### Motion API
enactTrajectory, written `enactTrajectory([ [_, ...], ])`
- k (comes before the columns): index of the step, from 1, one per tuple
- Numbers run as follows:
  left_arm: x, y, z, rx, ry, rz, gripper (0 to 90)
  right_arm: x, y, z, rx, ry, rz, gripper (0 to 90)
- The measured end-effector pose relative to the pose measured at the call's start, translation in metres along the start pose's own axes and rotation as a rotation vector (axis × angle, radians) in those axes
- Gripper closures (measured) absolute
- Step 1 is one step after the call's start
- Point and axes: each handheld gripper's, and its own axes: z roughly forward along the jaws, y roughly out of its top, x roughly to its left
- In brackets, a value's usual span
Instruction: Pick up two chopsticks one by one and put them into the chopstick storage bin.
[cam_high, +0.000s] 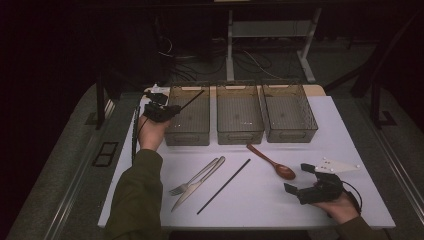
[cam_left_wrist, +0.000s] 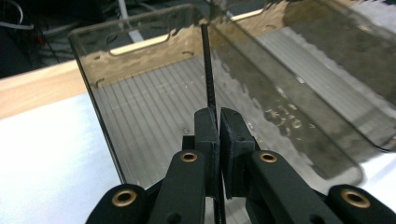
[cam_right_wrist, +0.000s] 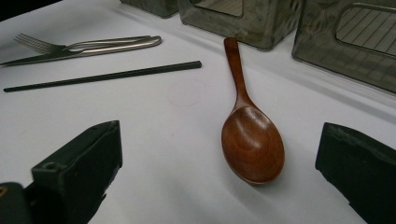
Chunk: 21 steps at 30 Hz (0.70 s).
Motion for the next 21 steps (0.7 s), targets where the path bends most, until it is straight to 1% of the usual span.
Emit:
enactTrajectory([
  [2,0.001,0.0,0.007,0.01,0.001,-0.011,86.0,0.0,0.0,0.0,0.0,0.002,0.0,0.8],
  [5,0.0,0.001,0.016,0.039,0.013,-0.003,86.0,0.001,0.0,0.0,0.0,0.004,-0.002,0.8],
  [8,-0.001,0.0,0.025,0.054,0.011,-0.008,86.0,0.001,0.0,0.0,-0.001,0.006,-0.001,0.8],
  [11,-0.003,-0.001,0.033,0.084,0.021,0.007,86.0,0.001,0.0,0.0,-0.002,0.007,-0.002,0.8],
  [13,-0.003,-0.004,0.037,0.113,0.028,0.021,85.9,0.001,0.0,0.0,-0.003,0.007,-0.003,0.8],
  [15,-0.003,-0.005,0.04,0.127,0.033,0.023,85.9,0.001,0.0,0.0,-0.004,0.007,-0.005,0.8],
  [17,-0.002,-0.006,0.043,0.141,0.029,0.024,85.9,0.001,0.0,-0.001,-0.004,0.007,-0.004,0.8],
  [19,-0.002,-0.007,0.044,0.145,0.019,0.016,85.6,0.001,0.0,-0.001,-0.006,0.008,-0.005,0.8],
  [21,-0.002,-0.008,0.045,0.148,0.019,0.018,84.4,0.001,0.0,-0.001,-0.006,0.008,-0.005,0.8],
])
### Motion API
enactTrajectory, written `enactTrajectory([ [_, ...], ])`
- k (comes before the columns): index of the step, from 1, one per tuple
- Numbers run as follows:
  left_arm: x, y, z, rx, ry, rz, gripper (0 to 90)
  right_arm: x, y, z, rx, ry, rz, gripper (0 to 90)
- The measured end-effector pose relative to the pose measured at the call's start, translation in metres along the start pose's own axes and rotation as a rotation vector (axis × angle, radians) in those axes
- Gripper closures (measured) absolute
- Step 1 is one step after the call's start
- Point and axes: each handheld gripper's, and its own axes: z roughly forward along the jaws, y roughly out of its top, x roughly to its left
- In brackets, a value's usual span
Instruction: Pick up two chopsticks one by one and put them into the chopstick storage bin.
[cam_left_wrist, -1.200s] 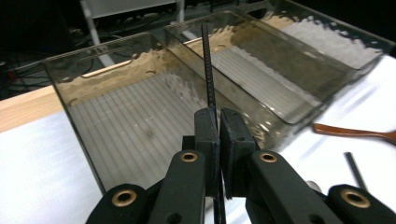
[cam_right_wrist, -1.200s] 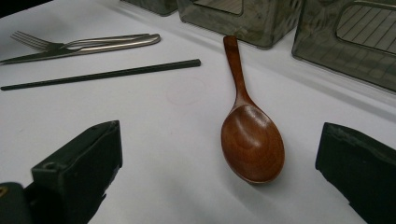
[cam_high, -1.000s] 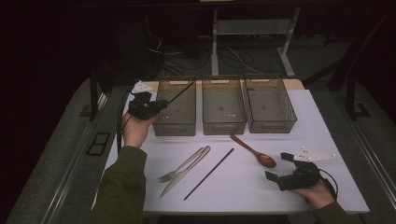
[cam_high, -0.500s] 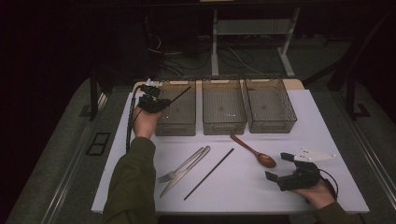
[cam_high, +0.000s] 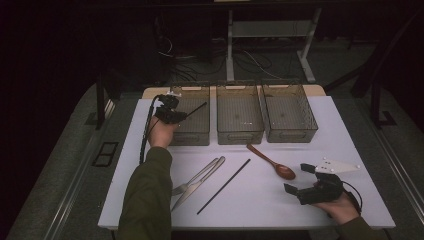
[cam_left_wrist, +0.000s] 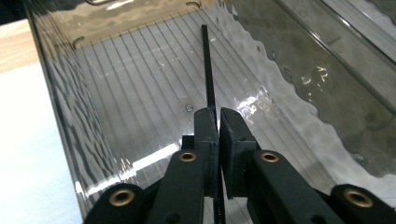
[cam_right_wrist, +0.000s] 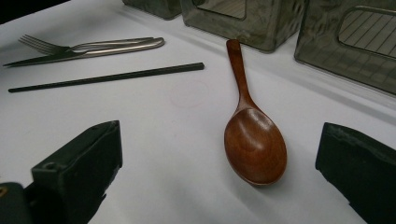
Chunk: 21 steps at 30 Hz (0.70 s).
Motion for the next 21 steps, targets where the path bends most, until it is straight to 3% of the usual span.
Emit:
enactTrajectory([
  [4,0.001,0.0,-0.004,-0.016,-0.001,0.011,77.2,0.0,0.0,0.0,-0.002,0.0,-0.001,0.8],
  [9,-0.003,0.003,-0.018,-0.073,-0.027,0.025,67.1,0.0,0.0,0.0,0.0,-0.002,0.0,0.8],
  [16,-0.014,0.0,-0.041,-0.153,-0.115,0.04,51.6,0.0,0.0,0.0,0.0,-0.004,-0.001,0.8],
  [18,-0.016,-0.002,-0.046,-0.159,-0.154,0.055,47.3,0.0,0.0,0.0,0.002,-0.005,0.0,0.8],
  [21,-0.025,-0.006,-0.055,-0.176,-0.177,0.069,42.9,0.0,0.0,0.0,0.001,-0.006,0.002,0.8],
])
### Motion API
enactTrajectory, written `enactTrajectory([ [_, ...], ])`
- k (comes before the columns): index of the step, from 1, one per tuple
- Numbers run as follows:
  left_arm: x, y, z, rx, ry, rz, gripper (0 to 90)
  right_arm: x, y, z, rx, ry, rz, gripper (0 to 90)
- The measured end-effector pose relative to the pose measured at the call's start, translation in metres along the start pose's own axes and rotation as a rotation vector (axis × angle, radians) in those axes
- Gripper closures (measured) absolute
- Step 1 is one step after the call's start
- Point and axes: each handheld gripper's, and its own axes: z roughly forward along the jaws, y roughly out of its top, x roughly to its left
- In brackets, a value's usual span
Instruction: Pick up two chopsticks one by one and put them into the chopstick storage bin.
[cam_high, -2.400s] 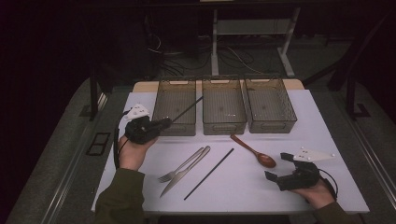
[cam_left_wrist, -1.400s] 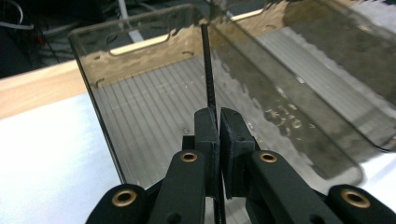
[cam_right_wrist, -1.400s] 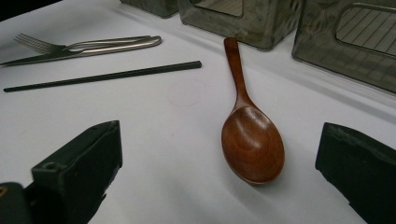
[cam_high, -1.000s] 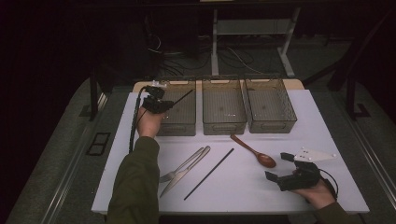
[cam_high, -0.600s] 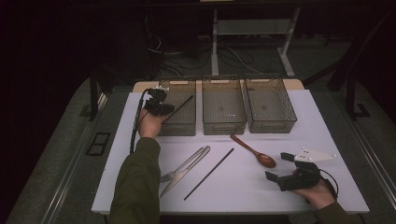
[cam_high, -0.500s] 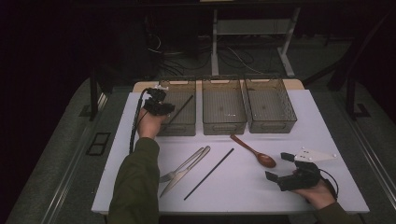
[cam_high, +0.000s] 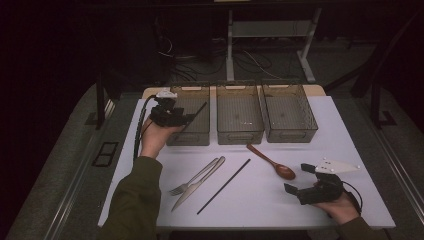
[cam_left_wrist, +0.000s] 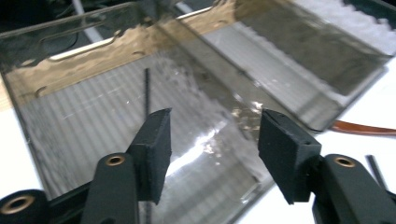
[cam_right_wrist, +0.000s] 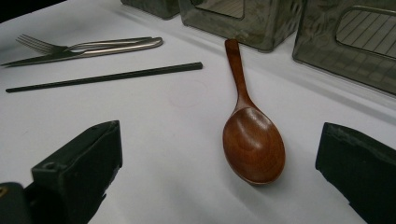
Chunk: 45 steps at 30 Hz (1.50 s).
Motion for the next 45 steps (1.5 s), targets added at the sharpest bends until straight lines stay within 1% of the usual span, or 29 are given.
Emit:
enactTrajectory([
  [1,-0.003,-0.001,-0.003,-0.006,-0.014,0.012,41.3,0.0,0.0,0.0,0.0,0.0,0.001,0.8],
  [2,-0.007,-0.002,-0.005,-0.023,-0.02,0.004,40.5,0.0,0.0,0.0,0.0,0.0,0.001,0.8],
  [3,-0.01,-0.003,-0.008,-0.028,-0.027,0.013,39.6,0.0,0.0,0.0,0.0,-0.001,0.001,0.8],
  [4,-0.014,-0.004,-0.01,-0.034,-0.038,0.011,38.4,0.0,0.0,0.0,0.001,-0.001,0.002,0.8],
  [5,-0.017,-0.006,-0.012,-0.037,-0.047,0.021,37.3,0.0,0.0,0.0,0.001,-0.001,0.003,0.8],
  [8,-0.029,-0.01,-0.016,-0.045,-0.061,0.032,32.8,0.0,0.0,0.0,0.0,0.001,0.003,0.8],
  [9,-0.033,-0.012,-0.018,-0.048,-0.065,0.046,30.7,0.0,0.0,0.0,0.0,0.0,0.002,0.8],
  [11,-0.041,-0.014,-0.021,-0.057,-0.08,0.055,28.0,0.0,0.0,0.0,0.0,-0.001,0.003,0.8],
  [15,-0.055,-0.022,-0.026,-0.073,-0.092,0.067,20.7,-0.001,0.0,0.0,0.0,0.0,0.002,0.8],
  [16,-0.058,-0.024,-0.027,-0.079,-0.096,0.064,19.4,0.0,0.0,-0.001,0.005,0.002,0.01,0.8],
  [17,-0.061,-0.027,-0.027,-0.087,-0.107,0.063,19.2,0.0,0.0,-0.001,0.002,0.002,0.008,0.8],
  [19,-0.066,-0.033,-0.027,-0.086,-0.114,0.066,18.7,-0.001,0.0,0.0,0.001,0.001,0.003,0.8],
  [21,-0.071,-0.037,-0.027,-0.077,-0.119,0.072,18.6,0.0,0.0,0.0,-0.001,0.002,-0.001,0.8],
  [24,-0.08,-0.044,-0.028,-0.071,-0.116,0.089,18.7,0.001,0.0,-0.001,-0.001,0.002,-0.002,0.8],
  [26,-0.086,-0.05,-0.028,-0.071,-0.118,0.094,19.0,0.0,0.0,-0.002,-0.004,0.0,-0.001,0.8],
  [28,-0.092,-0.056,-0.03,-0.072,-0.122,0.09,19.6,0.001,0.0,-0.002,-0.006,0.002,0.003,0.8],
  [34,-0.109,-0.072,-0.033,-0.064,-0.131,0.11,22.4,0.001,0.0,-0.001,-0.004,0.004,-0.003,0.8],
  [38,-0.12,-0.084,-0.033,-0.039,-0.143,0.122,25.8,0.001,0.0,-0.002,-0.006,0.003,-0.005,0.8],
  [42,-0.13,-0.096,-0.036,-0.023,-0.144,0.15,32.2,0.001,0.0,-0.002,-0.006,0.002,-0.007,0.8],
  [44,-0.134,-0.102,-0.038,-0.025,-0.146,0.147,37.3,0.002,0.0,-0.002,-0.002,0.001,-0.004,0.8],
  [45,-0.136,-0.105,-0.038,-0.018,-0.151,0.147,39.0,0.001,0.0,-0.002,-0.002,0.002,-0.006,0.8],
])
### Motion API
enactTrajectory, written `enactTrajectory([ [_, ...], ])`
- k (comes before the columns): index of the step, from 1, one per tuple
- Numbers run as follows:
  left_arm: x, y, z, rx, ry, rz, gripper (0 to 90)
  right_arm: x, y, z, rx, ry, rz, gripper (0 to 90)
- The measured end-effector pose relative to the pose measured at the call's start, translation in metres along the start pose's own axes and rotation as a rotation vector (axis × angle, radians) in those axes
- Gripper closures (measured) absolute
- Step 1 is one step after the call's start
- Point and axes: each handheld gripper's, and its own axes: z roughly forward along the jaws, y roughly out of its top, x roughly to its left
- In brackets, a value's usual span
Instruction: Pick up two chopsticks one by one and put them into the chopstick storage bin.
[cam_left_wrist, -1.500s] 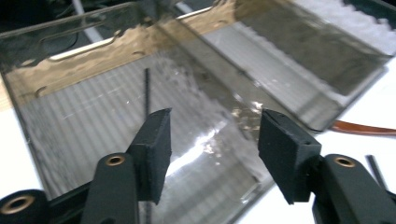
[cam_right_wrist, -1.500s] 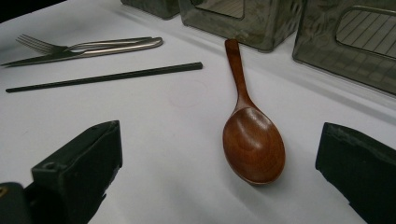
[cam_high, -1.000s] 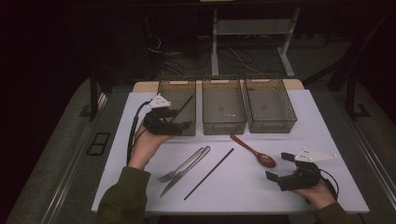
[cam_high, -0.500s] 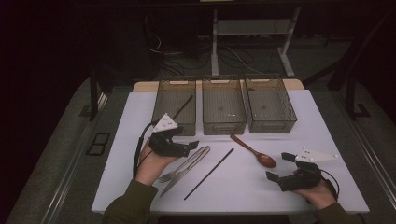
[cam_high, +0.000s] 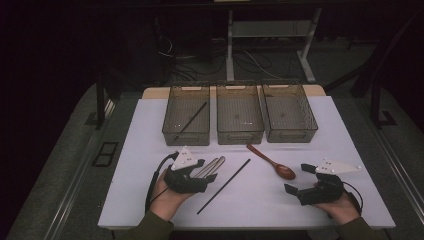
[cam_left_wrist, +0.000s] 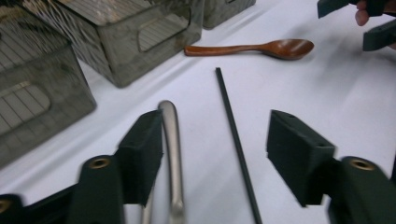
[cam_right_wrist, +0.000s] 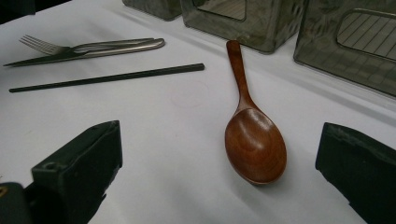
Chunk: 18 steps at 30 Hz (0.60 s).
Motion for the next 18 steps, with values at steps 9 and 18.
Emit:
enactTrajectory([
  [9,-0.016,-0.018,0.006,0.04,-0.038,-0.009,53.4,0.001,0.0,0.0,0.0,-0.004,-0.003,0.8],
  [18,-0.022,-0.026,0.023,0.136,-0.047,0.024,61.9,0.0,0.0,0.0,-0.001,-0.004,-0.006,0.8],
])
